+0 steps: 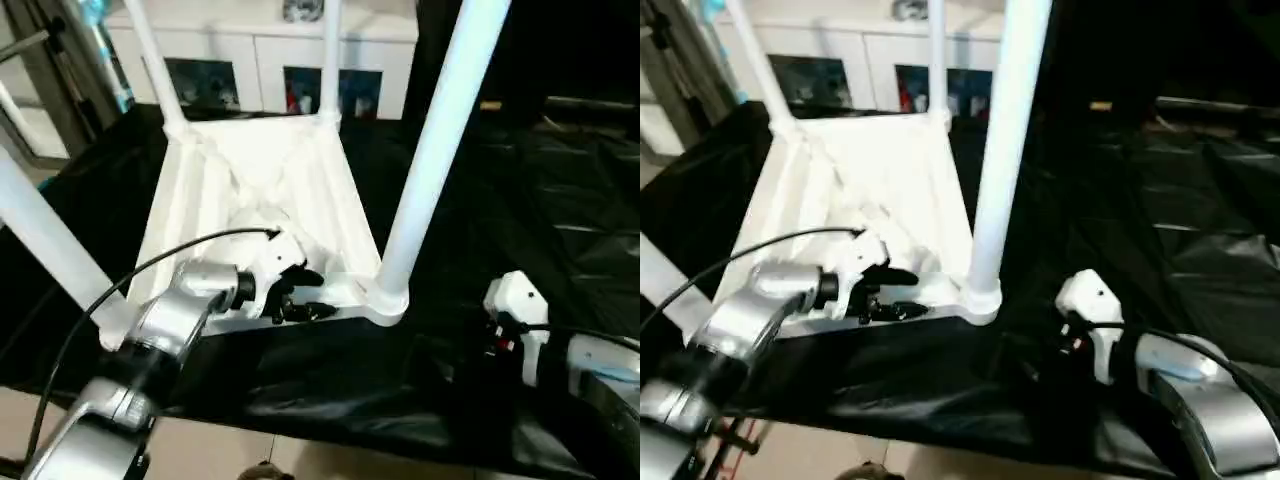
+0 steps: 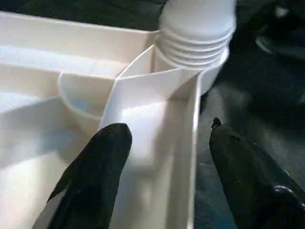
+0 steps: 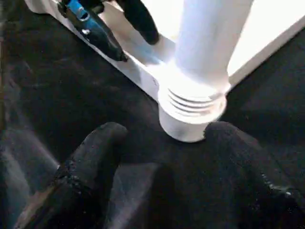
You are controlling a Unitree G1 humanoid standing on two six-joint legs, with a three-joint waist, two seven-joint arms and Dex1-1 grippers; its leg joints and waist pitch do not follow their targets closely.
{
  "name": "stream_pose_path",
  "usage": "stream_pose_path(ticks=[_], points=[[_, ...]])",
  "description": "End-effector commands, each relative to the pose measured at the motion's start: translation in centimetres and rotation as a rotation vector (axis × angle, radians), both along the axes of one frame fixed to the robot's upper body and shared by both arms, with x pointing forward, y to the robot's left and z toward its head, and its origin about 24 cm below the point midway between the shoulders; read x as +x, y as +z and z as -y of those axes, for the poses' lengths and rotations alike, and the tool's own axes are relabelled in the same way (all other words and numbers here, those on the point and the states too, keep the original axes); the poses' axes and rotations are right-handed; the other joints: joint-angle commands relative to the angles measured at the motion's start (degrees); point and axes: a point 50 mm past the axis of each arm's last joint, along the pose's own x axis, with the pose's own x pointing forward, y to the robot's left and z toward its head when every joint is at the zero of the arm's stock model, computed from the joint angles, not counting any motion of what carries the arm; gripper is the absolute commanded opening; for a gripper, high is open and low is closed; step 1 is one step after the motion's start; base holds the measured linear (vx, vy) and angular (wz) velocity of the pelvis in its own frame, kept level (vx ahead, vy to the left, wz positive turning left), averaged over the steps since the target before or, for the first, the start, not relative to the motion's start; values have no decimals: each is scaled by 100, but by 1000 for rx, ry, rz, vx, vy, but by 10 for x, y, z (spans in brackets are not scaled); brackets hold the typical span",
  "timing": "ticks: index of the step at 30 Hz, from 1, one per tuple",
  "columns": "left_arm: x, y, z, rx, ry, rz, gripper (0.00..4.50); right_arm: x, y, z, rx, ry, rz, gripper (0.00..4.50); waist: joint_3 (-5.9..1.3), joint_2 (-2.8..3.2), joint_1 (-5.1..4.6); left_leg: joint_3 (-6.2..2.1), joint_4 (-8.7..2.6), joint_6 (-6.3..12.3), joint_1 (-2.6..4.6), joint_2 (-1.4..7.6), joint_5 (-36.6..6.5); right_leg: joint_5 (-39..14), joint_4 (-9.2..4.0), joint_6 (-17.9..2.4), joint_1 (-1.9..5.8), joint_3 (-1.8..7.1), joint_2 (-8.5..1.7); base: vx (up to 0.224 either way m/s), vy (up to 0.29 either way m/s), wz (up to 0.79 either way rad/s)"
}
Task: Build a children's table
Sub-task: Rotate leg to tighten
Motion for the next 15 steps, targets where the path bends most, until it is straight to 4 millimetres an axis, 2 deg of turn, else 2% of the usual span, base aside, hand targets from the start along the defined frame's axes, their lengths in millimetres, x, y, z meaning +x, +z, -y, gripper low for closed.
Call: stream_pose_path(ticks=[1,4,12,15], points=[[3,1,3,14,-34,-8,314,-2,2,-2,5,12,4,314,-351,-53,25,-297,-430,446,101,668,-706,-36,-388,-1599,203,324,-704,0,0,0],[4,0,4,23,-45,-11,314,-3,2,-2,4,13,-1,314,-358,-64,71,-302,-432,411,101,676,-733,-207,-390,-1574,214,328,-719,0,0,0],[9,-11,9,54,-50,-29,314,1,1,-4,-2,5,-2,314,-357,-51,56,-300,-432,389,106,678,-766,-217,-397,-1554,199,334,-711,0,0,0],[12,-10,13,43,-44,-35,314,2,2,-4,-9,9,-1,314,-355,-81,66,-295,-432,380,104,681,-759,-240,-401,-1565,208,336,-719,0,0,0]])
